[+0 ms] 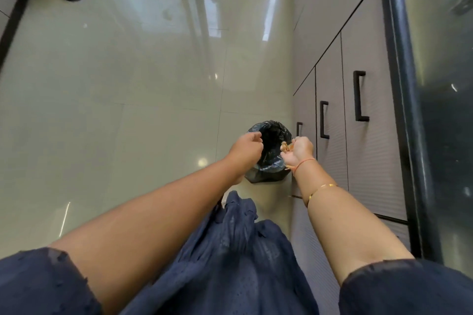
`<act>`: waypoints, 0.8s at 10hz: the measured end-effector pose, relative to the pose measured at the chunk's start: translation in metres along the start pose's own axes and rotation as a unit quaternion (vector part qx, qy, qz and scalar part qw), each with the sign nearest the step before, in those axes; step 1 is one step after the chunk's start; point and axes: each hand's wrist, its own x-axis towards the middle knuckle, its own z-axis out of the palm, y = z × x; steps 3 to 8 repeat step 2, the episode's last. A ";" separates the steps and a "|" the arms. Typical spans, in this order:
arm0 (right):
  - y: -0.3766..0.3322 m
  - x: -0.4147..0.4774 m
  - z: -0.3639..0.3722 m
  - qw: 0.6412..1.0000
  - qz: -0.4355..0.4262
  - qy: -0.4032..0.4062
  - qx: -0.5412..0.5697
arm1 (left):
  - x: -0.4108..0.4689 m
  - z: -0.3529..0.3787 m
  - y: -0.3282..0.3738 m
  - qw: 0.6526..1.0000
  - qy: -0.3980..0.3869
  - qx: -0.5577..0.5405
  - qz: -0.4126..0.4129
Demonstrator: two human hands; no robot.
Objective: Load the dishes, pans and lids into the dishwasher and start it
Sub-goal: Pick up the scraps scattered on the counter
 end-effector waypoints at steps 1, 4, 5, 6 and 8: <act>-0.005 0.016 0.001 1.000 0.010 0.011 0.009 | 0.015 -0.009 0.000 1.000 0.014 0.001 -0.008; -0.004 0.030 -0.005 1.000 0.019 0.010 0.011 | 0.020 -0.016 -0.005 1.000 0.021 -0.007 -0.005; -0.004 0.030 -0.005 1.000 0.019 0.010 0.011 | 0.020 -0.016 -0.005 1.000 0.021 -0.007 -0.005; -0.004 0.030 -0.005 1.000 0.019 0.010 0.011 | 0.020 -0.016 -0.005 1.000 0.021 -0.007 -0.005; -0.004 0.030 -0.005 1.000 0.019 0.010 0.011 | 0.020 -0.016 -0.005 1.000 0.021 -0.007 -0.005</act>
